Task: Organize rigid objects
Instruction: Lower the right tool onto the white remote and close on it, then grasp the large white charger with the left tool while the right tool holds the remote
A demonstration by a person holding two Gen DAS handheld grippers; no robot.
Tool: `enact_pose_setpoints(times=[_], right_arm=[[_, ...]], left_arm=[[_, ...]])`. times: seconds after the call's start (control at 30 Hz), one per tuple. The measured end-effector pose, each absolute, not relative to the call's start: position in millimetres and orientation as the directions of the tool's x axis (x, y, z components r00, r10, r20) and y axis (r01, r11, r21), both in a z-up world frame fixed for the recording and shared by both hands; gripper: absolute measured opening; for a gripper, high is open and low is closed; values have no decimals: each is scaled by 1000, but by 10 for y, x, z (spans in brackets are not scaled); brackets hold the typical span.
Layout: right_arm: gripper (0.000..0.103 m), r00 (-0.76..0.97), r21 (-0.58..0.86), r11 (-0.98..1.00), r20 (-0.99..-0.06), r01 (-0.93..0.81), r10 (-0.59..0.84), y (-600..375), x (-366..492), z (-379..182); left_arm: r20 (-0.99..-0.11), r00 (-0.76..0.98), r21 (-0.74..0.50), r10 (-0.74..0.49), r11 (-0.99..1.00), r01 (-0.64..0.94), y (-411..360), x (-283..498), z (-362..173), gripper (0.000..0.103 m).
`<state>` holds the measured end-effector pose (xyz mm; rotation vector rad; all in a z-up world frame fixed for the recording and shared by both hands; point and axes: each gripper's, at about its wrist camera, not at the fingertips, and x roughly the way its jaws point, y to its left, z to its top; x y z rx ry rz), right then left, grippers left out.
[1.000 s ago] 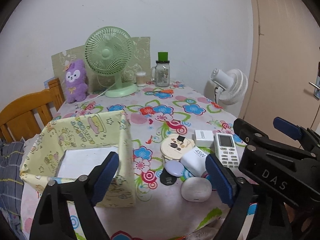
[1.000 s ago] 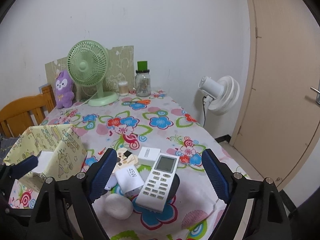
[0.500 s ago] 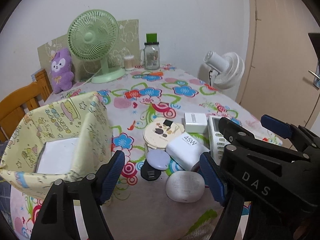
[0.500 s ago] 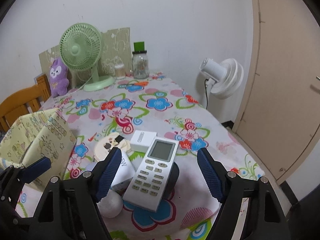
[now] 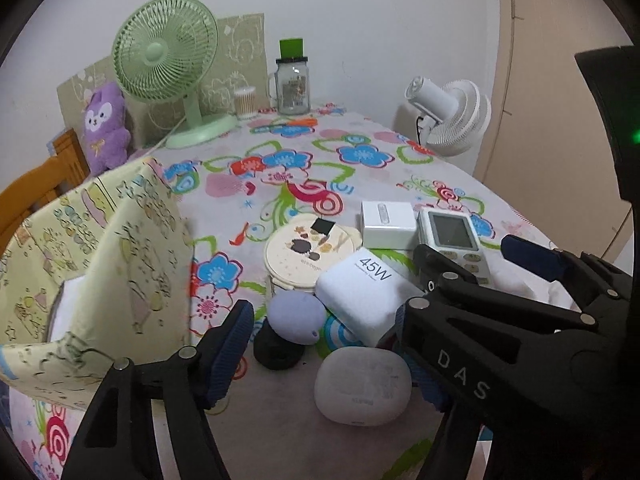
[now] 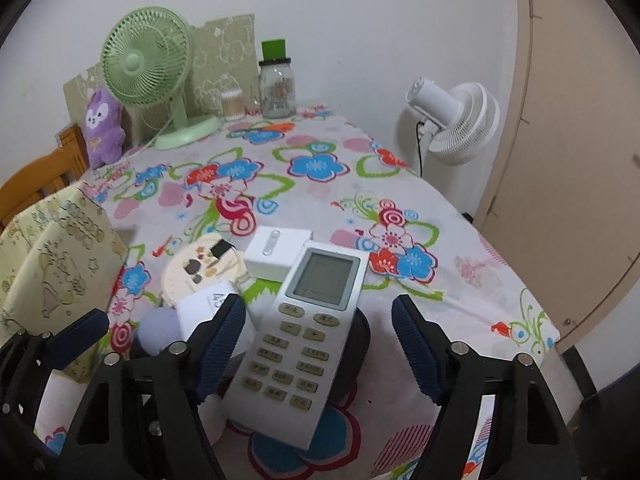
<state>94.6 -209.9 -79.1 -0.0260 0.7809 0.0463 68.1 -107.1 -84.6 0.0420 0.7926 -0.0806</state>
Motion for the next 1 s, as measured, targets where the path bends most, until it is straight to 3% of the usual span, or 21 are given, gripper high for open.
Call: enact_pose_setpoints(times=[0.17,0.47,1.0], right_arm=[[61,673,55,996,-735,-64,84,-2123,1026,-906],[48,680,85,995,-727,-48,95,-2193,1058,-892],[47,700,86,996,-712,3,59,-2464,1126,-875]], left_arm=[[-721,688,-19,-81,995,97,-1063,739,-893,76],[-720,686,-30,-110,991,129,-1142,810,-904,76],[-726,680,-6,-105,989,146,-1345,1027,-973,73]])
